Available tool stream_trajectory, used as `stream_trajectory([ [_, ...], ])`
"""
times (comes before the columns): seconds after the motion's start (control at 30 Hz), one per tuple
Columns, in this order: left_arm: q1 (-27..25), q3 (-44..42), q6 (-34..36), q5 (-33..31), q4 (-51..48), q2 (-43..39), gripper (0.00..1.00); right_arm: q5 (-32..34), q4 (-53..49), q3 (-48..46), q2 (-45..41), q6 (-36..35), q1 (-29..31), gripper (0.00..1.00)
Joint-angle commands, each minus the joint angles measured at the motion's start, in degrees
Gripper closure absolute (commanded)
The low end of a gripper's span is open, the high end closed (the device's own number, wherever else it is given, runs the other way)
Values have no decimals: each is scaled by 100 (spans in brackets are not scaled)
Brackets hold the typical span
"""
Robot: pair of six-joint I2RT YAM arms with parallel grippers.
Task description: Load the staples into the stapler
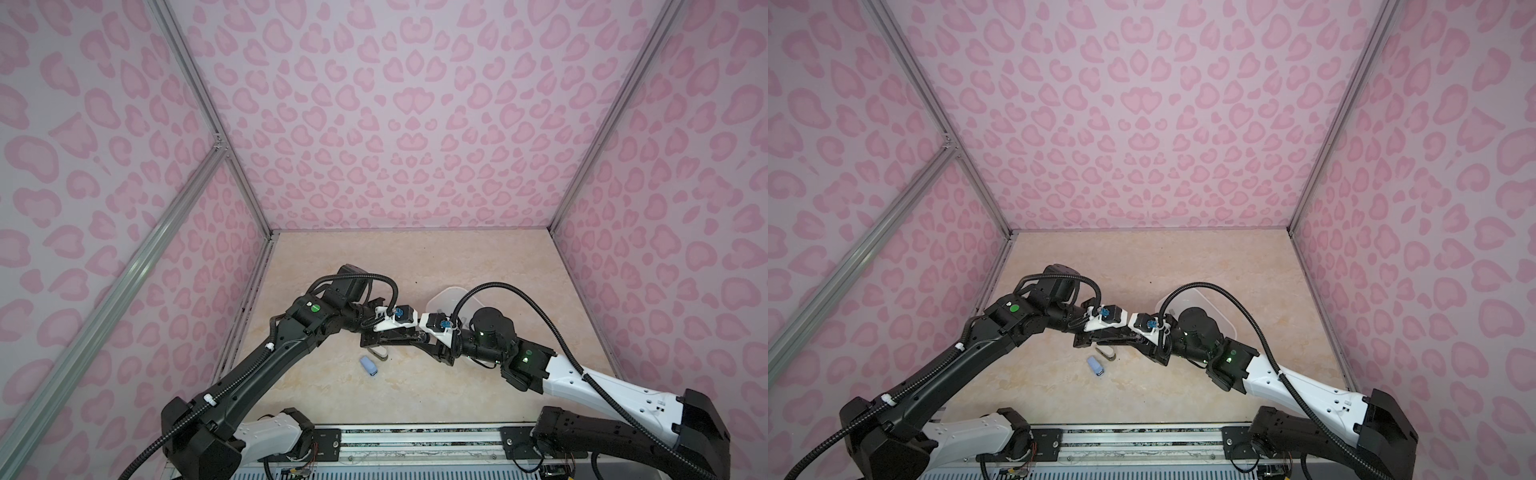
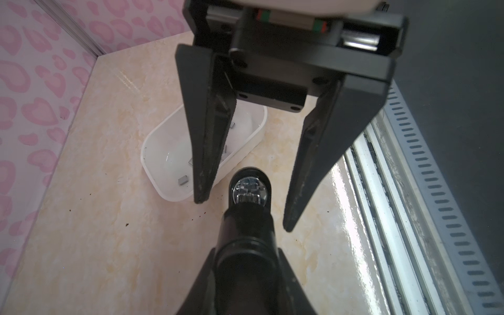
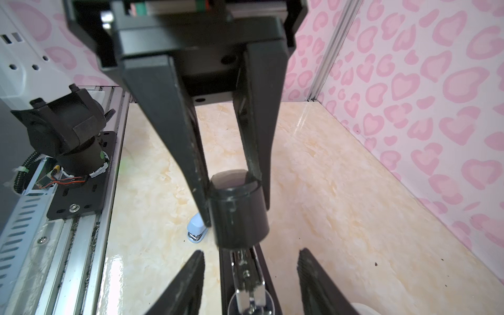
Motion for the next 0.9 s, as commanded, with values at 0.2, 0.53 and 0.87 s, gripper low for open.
stream_trajectory([
  [0.2, 2, 5, 48, 119, 266, -54, 96, -34, -165, 392, 577, 119, 45, 56],
  [0.53, 28, -41, 74, 153, 289, -177, 96, 76, -184, 288, 589, 119, 43, 68],
  [0.87, 37, -76, 102, 200, 315, -258, 96, 72, -193, 272, 600, 137, 34, 80],
])
